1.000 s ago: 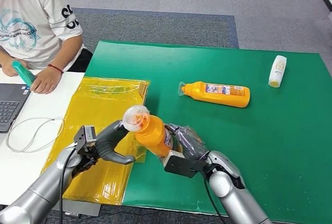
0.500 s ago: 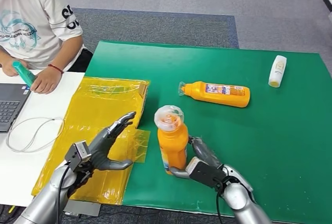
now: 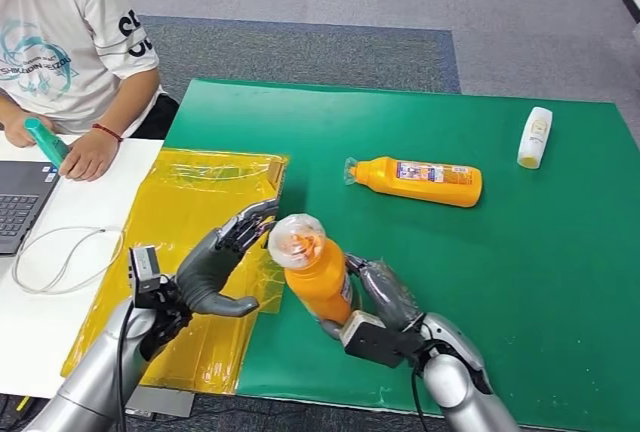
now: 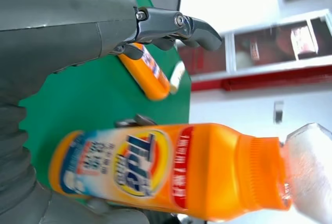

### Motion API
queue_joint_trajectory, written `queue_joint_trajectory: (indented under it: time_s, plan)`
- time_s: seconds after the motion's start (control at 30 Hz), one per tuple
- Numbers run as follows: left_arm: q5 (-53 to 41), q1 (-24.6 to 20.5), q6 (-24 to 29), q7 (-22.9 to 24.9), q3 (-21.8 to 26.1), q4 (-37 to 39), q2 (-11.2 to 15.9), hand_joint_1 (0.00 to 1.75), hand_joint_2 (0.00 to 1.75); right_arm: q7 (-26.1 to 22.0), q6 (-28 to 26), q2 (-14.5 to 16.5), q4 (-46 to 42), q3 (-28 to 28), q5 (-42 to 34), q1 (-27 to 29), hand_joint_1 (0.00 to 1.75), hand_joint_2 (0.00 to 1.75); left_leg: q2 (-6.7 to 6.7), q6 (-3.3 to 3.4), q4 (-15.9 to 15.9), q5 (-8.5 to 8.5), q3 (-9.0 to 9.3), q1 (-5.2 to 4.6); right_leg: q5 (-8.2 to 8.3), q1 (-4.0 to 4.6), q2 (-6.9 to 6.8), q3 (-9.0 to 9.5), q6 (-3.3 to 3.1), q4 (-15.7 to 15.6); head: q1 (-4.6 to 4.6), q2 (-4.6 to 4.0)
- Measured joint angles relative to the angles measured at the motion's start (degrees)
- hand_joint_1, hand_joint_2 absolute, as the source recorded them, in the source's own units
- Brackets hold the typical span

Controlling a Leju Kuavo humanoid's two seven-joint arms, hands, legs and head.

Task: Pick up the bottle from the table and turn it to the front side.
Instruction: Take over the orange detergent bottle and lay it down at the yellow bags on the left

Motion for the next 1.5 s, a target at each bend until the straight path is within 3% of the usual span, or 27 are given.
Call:
queue_joint_trajectory:
  time_s: [0.5, 1.1, 1.5]
  plan:
    - [4.83, -6.19, -3.18, 3.60, -4.77, 7.13, 0.73, 0.00, 1.75, 1.68, -7.06, 0.97, -0.06, 4.14, 9.25, -2.43, 1.75, 1.75, 0.00, -0.02, 0.00, 0.02, -0.01, 0.00, 0.00, 0.00, 0.00, -0.01, 0.00, 0.01, 0.01, -0.01]
    - [5.92, -7.69, -3.97, 3.37, -7.84, 10.30, 2.28, 0.00, 1.75, 4.86, -7.36, 1.21, 0.59, 4.79, 11.59, -4.41, 1.75, 1.75, 0.00, -0.02, 0.00, 0.03, -0.01, 0.00, 0.00, 0.00, 0.00, -0.01, 0.00, 0.01, 0.00, 0.00]
    - [-2.32, -8.86, 4.64, 2.61, -8.74, 8.34, -0.37, 0.00, 1.75, 6.96, -5.95, 1.56, 4.06, 5.63, 11.33, -5.55, 1.75, 1.75, -0.01, -0.02, 0.00, 0.05, -0.01, 0.00, 0.03, -0.01, -0.01, 0.00, 0.03, 0.01, 0.01, 0.00]
